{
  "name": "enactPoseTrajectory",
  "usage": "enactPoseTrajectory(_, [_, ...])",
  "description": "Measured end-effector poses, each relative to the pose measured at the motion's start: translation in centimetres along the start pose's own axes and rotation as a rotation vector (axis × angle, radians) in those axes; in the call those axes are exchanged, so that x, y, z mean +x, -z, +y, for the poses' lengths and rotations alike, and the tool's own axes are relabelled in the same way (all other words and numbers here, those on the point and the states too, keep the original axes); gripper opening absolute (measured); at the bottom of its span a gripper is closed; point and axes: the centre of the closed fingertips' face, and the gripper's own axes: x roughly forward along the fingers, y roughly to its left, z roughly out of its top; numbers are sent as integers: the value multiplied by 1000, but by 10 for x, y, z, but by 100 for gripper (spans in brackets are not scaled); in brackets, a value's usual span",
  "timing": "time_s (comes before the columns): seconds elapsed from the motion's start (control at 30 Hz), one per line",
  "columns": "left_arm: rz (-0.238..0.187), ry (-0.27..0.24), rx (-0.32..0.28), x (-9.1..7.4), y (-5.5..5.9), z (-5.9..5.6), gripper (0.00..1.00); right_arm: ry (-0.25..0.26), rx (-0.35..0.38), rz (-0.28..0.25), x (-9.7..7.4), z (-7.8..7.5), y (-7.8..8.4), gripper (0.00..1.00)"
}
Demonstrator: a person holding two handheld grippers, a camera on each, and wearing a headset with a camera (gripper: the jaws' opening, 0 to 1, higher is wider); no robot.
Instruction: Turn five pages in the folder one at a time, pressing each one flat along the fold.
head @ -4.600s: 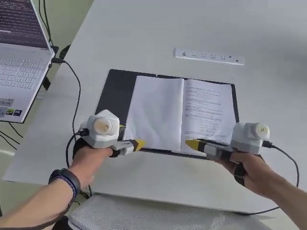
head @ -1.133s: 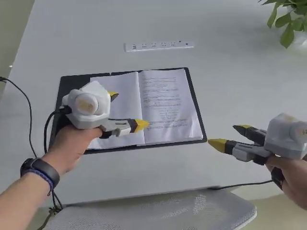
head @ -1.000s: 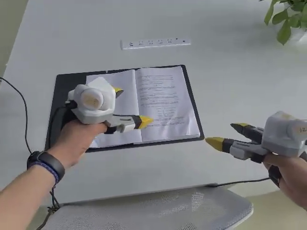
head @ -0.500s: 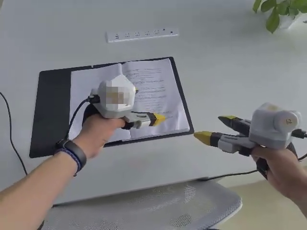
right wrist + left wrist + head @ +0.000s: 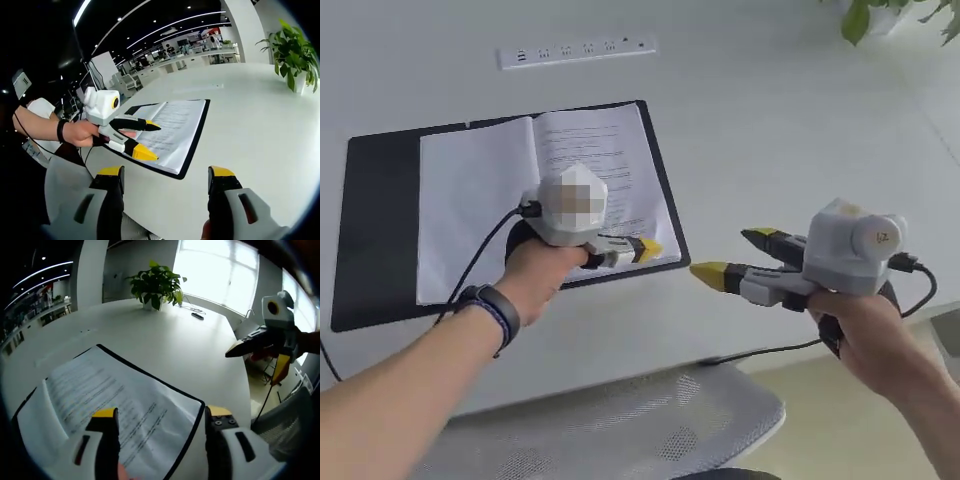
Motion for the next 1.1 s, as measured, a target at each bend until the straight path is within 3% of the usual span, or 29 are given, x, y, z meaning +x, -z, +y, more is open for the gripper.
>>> enactPoseTrajectory(0.23, [30,-19,-21,15,12,-1,69,-7,12,12,0,-1,7,66])
enactPoseTrajectory(0.4, [31,-73,32,17,14,2,66,-12,24,18,1,0,10,66])
enactPoseTrajectory(0.43, [44,-111,89,17,16,8,63,-18,24,21,2,-1,11,66])
enactPoseTrajectory(0.47, [49,-117,113,17,17,9,61,-18,24,24,3,-1,12,66])
enactPoseTrajectory(0.53, [35,-113,92,18,17,5,61,-24,27,27,7,-1,15,65])
enactPoseTrajectory(0.73, [11,-116,96,20,17,11,62,-52,24,35,18,3,15,65])
enactPoseTrajectory(1.1, [8,-119,88,21,18,16,58,-77,14,15,33,-3,1,64])
